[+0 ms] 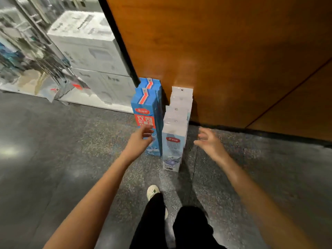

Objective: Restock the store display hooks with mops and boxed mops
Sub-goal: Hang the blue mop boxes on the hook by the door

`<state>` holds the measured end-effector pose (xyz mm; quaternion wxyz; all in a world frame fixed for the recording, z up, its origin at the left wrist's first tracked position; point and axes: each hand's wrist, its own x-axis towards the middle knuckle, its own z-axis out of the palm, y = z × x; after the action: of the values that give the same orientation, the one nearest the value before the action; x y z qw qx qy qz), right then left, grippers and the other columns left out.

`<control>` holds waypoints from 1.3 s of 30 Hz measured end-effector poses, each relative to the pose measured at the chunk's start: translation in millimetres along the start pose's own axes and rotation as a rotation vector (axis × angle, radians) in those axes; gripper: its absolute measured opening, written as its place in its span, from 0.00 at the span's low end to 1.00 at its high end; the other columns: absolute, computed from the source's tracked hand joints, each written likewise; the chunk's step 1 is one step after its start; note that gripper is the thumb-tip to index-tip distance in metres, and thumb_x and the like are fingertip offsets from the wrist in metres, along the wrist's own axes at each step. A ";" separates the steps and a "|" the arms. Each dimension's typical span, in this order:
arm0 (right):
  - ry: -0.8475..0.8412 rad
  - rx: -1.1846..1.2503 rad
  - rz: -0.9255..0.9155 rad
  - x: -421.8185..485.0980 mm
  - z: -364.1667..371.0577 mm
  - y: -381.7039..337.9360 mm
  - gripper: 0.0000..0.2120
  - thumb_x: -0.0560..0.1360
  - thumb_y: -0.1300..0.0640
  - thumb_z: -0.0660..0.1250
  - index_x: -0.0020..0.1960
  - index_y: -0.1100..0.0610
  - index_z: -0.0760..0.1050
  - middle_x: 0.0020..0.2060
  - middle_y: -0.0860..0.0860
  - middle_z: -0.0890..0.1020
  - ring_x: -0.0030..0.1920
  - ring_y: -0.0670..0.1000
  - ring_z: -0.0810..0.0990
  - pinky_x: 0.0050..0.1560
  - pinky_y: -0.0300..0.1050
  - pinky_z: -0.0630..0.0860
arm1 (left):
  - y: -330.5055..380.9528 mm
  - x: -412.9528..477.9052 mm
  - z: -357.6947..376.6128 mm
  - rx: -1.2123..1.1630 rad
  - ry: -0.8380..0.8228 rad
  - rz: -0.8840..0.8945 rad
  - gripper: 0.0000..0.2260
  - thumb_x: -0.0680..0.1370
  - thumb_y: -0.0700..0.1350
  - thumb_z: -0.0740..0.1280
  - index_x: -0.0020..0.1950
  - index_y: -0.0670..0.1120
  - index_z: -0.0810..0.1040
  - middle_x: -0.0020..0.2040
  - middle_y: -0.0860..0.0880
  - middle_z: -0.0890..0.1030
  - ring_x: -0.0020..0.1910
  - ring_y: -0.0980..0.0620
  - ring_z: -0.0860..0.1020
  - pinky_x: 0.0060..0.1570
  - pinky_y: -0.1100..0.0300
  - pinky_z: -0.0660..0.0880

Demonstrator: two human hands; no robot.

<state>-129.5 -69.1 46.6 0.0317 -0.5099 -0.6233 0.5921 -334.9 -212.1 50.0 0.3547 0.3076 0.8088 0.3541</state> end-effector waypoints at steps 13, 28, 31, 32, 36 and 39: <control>0.025 -0.091 0.056 225.6 93.3 159.2 0.44 0.69 0.52 0.76 0.77 0.56 0.55 0.72 0.52 0.66 0.71 0.52 0.66 0.67 0.47 0.67 | -221.0 199.0 121.0 0.009 -0.169 -0.011 0.27 0.74 0.46 0.71 0.71 0.44 0.66 0.67 0.48 0.73 0.65 0.53 0.72 0.63 0.56 0.71; 0.071 -0.259 -0.205 248.2 105.1 160.1 0.37 0.59 0.46 0.81 0.64 0.52 0.70 0.59 0.47 0.79 0.53 0.42 0.75 0.55 0.40 0.76 | -253.9 236.6 141.2 -0.129 -0.241 0.052 0.37 0.67 0.46 0.78 0.69 0.44 0.61 0.60 0.51 0.72 0.58 0.56 0.73 0.57 0.59 0.73; 0.090 -0.280 -0.253 215.6 101.0 111.3 0.37 0.59 0.44 0.81 0.63 0.52 0.71 0.58 0.45 0.79 0.52 0.41 0.75 0.51 0.36 0.73 | -224.3 210.1 106.1 -0.173 -0.237 0.032 0.40 0.63 0.56 0.76 0.69 0.47 0.61 0.61 0.53 0.74 0.58 0.60 0.74 0.58 0.60 0.74; 0.088 -0.287 -0.268 203.0 95.8 87.7 0.37 0.59 0.44 0.80 0.63 0.52 0.71 0.57 0.45 0.79 0.52 0.42 0.75 0.52 0.37 0.73 | -212.4 200.9 93.9 -0.197 -0.221 0.047 0.40 0.64 0.57 0.75 0.69 0.46 0.62 0.61 0.52 0.75 0.58 0.61 0.75 0.58 0.63 0.73; 0.016 -0.328 -0.311 137.0 70.6 -18.6 0.38 0.59 0.44 0.80 0.64 0.53 0.71 0.56 0.44 0.79 0.52 0.41 0.75 0.52 0.39 0.75 | -141.4 149.3 32.0 -0.258 -0.169 0.082 0.39 0.65 0.57 0.71 0.71 0.40 0.64 0.65 0.48 0.75 0.62 0.61 0.74 0.63 0.65 0.70; -0.020 -0.339 -0.348 90.0 53.5 -102.4 0.36 0.59 0.43 0.79 0.63 0.50 0.71 0.48 0.36 0.76 0.47 0.37 0.76 0.43 0.34 0.76 | -68.9 118.8 -30.4 -0.259 -0.075 0.169 0.38 0.63 0.58 0.69 0.69 0.41 0.66 0.60 0.50 0.76 0.54 0.70 0.74 0.56 0.72 0.71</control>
<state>-268.2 -23.7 58.8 0.0412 -0.3868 -0.7925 0.4696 -442.4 -172.5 -31.7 0.3902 0.3391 0.7138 0.4725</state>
